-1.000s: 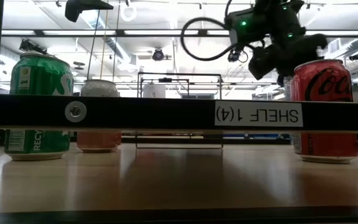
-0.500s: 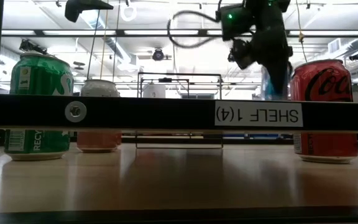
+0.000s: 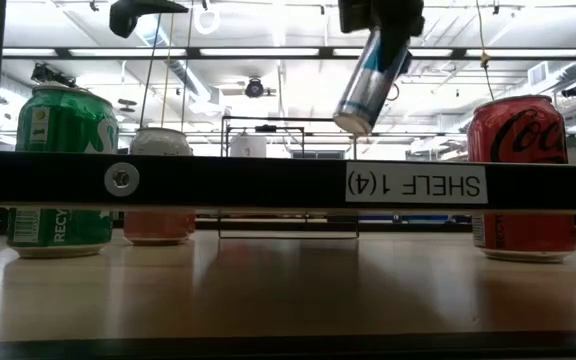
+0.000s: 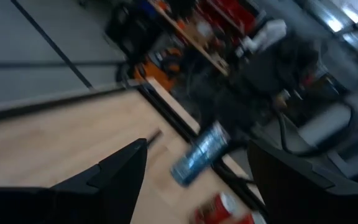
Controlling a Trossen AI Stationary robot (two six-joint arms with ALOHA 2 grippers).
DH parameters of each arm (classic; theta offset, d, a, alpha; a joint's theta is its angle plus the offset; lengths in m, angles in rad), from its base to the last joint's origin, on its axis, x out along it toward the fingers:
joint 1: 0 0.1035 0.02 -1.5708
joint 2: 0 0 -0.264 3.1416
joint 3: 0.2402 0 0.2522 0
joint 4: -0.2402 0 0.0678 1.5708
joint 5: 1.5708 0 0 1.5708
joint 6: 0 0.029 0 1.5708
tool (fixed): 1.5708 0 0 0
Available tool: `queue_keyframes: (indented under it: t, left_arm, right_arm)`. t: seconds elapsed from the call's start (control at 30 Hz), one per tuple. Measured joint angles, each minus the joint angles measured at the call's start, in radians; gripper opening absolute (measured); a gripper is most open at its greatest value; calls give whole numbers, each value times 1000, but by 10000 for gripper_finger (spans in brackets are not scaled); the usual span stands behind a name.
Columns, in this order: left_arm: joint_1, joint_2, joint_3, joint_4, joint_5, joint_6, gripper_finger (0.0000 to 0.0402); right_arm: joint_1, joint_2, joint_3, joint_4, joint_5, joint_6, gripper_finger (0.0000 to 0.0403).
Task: Place canned beverage on shelf
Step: Put the white and blue soda can on the shelf
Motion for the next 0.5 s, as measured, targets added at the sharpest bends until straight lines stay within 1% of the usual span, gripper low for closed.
queue_keyframes:
  t: [0.13, 0.27, 0.4, 0.5]
  left_arm:
    - [0, 46, 0, -7, 88, -8, 288]
    - [0, 76, -1, -45, 145, -7, 288]
    - [0, 80, 0, -123, 182, -17, 288]
    - [-3, 81, 15, -204, 188, -11, 288]
  right_arm:
    - [15, 147, 182, -163, 20, -89, 251]
    - [28, 278, 367, -261, 28, -151, 252]
    - [31, 341, 463, -265, 27, -166, 252]
    - [30, 359, 496, -265, 27, -167, 252]
